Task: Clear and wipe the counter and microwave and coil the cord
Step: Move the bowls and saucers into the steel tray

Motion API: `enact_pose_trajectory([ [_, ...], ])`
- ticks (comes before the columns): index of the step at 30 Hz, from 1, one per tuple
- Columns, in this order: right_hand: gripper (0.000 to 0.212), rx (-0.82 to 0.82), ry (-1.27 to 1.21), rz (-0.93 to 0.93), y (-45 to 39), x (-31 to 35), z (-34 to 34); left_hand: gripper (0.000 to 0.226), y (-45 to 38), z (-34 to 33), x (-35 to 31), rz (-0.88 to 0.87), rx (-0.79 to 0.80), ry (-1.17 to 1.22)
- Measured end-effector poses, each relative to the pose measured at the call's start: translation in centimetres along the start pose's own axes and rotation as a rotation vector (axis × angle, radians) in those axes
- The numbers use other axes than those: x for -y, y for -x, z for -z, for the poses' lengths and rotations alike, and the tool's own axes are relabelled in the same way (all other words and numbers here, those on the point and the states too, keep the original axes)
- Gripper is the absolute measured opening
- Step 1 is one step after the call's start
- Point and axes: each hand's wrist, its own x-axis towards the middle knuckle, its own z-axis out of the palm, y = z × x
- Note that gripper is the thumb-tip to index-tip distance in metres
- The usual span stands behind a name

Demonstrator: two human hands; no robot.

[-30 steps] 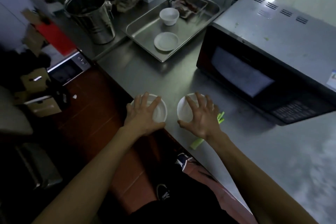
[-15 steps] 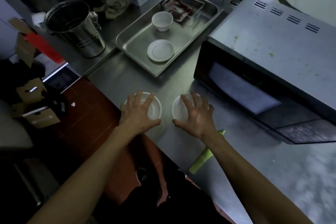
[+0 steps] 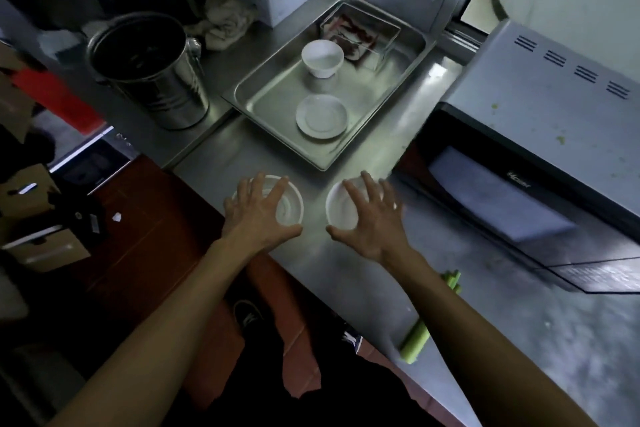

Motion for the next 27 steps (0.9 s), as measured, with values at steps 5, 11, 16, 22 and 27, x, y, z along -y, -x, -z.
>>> enact_pose_trajectory([
  [5, 0.100, -0.019, 0.010, -0.080, -1.7, 5.1, -0.4, 0.107, -2.3, 1.8, 5.3, -0.033, -0.019, 0.038],
  [11, 0.098, -0.074, 0.005, -0.132, -4.9, 11.0, -0.1, 0.107, -5.5, 4.9, 11.4, -0.109, -0.019, 0.067],
  [16, 0.098, -0.119, 0.021, -0.151, -7.3, 13.4, 0.1, 0.107, -8.1, 6.9, 12.5, -0.186, -0.002, 0.067],
  [22, 0.095, -0.145, -0.053, -0.181, -10.3, 13.0, 0.6, 0.103, -10.7, 7.9, 11.4, -0.209, -0.023, 0.055],
  [27, 0.094, -0.148, -0.182, -0.182, -14.2, 11.3, 1.6, 0.101, -13.9, 8.2, 10.3, -0.219, -0.032, 0.054],
])
